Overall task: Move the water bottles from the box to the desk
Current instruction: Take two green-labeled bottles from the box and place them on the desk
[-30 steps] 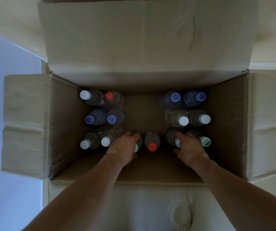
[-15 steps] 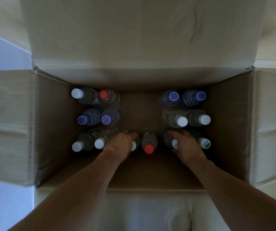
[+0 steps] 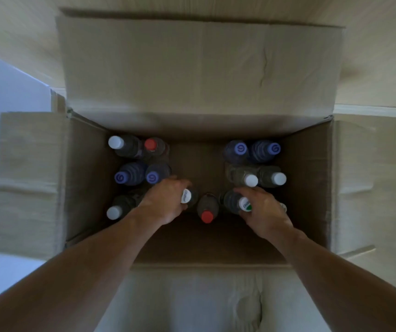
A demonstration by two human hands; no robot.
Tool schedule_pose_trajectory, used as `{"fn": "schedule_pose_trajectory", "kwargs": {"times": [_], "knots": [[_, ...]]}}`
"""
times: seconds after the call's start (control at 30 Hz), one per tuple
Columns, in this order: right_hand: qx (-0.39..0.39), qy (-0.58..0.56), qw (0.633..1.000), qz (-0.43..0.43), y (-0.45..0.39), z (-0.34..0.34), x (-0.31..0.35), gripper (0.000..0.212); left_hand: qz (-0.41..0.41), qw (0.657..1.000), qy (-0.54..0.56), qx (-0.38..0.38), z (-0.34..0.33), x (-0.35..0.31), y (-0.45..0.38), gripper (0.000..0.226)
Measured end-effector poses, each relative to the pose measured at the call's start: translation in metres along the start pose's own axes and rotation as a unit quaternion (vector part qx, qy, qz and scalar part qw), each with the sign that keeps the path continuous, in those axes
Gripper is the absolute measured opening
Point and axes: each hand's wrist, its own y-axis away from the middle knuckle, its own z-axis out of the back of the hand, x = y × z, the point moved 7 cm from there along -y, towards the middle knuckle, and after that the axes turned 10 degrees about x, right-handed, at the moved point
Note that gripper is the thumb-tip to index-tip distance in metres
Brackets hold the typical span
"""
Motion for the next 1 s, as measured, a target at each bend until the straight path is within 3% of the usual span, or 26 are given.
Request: {"fn": "schedule_pose_trajectory", "kwargs": {"times": [0.17, 0.47, 0.7, 0.87, 1.0], "knots": [[-0.013, -0.018, 0.999, 0.045, 0.028, 0.044, 0.012, 0.060, -0.081, 0.994, 0.073, -0.016, 0.066, -0.017, 0.033, 0.049], [-0.016, -0.229, 0.960, 0.160, 0.080, 0.119, 0.058, 0.048, -0.157, 0.943, 0.292, 0.036, 0.151, -0.048, 0.089, 0.040], [0.063, -0.414, 0.891, 0.174, 0.098, 0.136, 0.091, 0.034, -0.147, 0.910, 0.388, 0.004, 0.177, -0.060, 0.116, 0.023], [0.042, -0.544, 0.825, 0.149, 0.103, 0.137, 0.099, 0.036, -0.123, 0.891, 0.436, -0.018, 0.176, -0.064, 0.122, 0.038], [0.013, -0.613, 0.783, 0.106, 0.105, 0.133, 0.106, 0.023, -0.119, 0.887, 0.446, 0.005, 0.165, -0.068, 0.123, 0.046]]}}
